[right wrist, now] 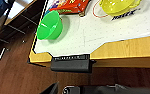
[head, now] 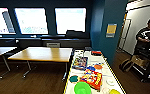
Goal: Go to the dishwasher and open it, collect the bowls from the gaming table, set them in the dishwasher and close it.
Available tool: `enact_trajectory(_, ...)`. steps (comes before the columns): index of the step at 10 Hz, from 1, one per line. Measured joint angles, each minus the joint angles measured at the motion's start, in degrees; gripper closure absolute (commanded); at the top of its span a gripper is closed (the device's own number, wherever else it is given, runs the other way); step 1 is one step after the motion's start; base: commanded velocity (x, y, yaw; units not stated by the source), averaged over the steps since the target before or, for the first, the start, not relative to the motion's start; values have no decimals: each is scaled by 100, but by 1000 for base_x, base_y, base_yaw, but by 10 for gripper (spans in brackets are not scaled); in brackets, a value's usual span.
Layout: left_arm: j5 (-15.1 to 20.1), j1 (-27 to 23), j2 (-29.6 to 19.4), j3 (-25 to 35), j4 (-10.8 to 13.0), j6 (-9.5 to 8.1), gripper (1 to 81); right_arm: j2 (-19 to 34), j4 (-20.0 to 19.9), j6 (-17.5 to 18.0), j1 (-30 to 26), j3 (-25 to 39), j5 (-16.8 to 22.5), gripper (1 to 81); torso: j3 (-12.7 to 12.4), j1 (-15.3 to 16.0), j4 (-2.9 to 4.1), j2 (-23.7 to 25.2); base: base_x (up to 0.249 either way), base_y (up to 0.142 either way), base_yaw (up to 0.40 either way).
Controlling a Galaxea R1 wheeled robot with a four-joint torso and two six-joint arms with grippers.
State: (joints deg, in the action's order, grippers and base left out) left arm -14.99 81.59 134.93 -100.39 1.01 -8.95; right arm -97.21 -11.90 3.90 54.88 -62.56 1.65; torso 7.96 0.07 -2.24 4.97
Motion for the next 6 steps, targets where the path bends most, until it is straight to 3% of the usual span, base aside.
enact_trajectory(3,1,-1,33,-13,-5,0,10,-28,-319,0,-786,-94,629,10,0,0,0,-2,0,0,0)
enact_trajectory(6,-5,-1,61,-20,-11,-2,10,-483,-573,-2,-1090,-664,1130,10,2,2,0,-4,0,0,0)
